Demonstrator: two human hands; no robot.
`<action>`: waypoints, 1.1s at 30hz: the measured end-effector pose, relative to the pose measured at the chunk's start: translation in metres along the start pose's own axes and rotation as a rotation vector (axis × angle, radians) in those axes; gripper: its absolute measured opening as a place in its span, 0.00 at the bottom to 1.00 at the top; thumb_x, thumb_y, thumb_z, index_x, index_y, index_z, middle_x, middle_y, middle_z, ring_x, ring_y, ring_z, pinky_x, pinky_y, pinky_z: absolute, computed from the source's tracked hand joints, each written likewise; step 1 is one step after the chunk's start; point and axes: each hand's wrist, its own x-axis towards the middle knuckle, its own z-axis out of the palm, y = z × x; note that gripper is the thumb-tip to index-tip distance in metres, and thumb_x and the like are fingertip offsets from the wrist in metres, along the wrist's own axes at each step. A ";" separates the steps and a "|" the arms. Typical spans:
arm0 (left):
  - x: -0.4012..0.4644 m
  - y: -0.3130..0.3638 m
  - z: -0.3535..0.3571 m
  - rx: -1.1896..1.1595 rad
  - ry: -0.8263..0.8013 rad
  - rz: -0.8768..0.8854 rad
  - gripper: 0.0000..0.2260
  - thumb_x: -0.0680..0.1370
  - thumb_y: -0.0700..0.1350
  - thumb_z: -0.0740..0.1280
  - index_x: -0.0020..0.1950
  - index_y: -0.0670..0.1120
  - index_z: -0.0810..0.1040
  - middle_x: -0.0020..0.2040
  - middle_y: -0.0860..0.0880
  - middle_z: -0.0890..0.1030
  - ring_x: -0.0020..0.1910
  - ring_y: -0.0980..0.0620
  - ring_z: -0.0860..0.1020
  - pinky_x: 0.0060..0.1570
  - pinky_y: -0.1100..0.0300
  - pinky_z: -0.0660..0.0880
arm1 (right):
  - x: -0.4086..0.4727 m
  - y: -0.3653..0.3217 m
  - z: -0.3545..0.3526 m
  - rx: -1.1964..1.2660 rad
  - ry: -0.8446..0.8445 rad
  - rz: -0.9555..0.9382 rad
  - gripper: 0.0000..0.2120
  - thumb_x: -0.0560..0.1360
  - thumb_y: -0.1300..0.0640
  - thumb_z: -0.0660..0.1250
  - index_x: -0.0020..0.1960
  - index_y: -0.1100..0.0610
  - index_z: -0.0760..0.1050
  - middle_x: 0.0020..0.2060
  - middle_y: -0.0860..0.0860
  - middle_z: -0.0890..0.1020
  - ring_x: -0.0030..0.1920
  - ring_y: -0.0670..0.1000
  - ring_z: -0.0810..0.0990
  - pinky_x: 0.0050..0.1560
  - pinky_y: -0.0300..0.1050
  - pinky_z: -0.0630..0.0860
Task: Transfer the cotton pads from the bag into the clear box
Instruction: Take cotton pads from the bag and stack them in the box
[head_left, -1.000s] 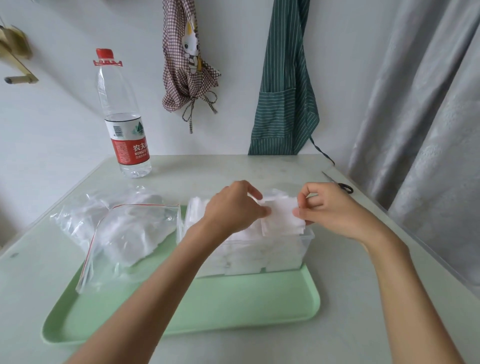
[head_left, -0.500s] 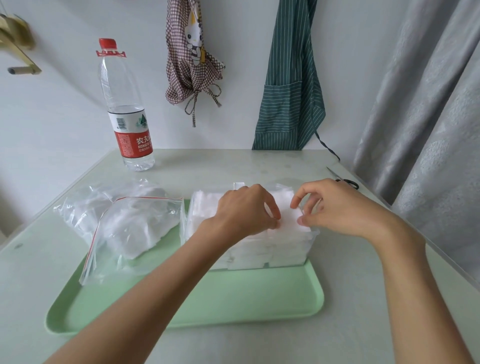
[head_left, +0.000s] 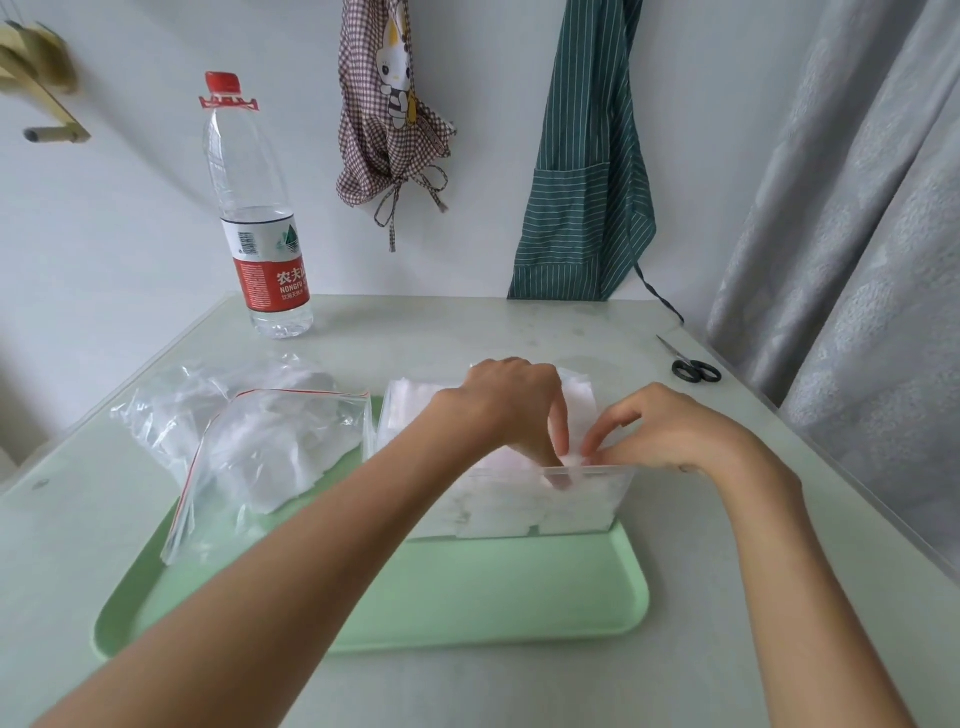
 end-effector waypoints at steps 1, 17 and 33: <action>0.000 0.000 -0.002 0.014 0.017 0.008 0.18 0.62 0.61 0.77 0.48 0.56 0.83 0.46 0.56 0.81 0.50 0.53 0.76 0.42 0.61 0.66 | -0.001 0.000 -0.002 0.014 0.005 -0.009 0.05 0.67 0.52 0.75 0.36 0.43 0.81 0.44 0.49 0.79 0.37 0.49 0.71 0.29 0.37 0.65; -0.091 -0.064 0.001 -0.340 0.557 -0.379 0.14 0.70 0.55 0.72 0.54 0.59 0.76 0.48 0.60 0.76 0.52 0.56 0.72 0.46 0.59 0.70 | -0.016 -0.008 -0.001 -0.001 0.188 -0.086 0.04 0.67 0.44 0.73 0.41 0.38 0.79 0.51 0.43 0.79 0.51 0.47 0.78 0.54 0.48 0.74; -0.142 -0.193 0.018 -0.199 0.197 -0.704 0.09 0.77 0.49 0.63 0.42 0.45 0.74 0.47 0.44 0.79 0.50 0.40 0.76 0.47 0.56 0.71 | -0.005 -0.171 0.145 -0.262 0.469 -0.591 0.07 0.75 0.54 0.66 0.50 0.46 0.80 0.47 0.45 0.80 0.53 0.51 0.72 0.50 0.43 0.60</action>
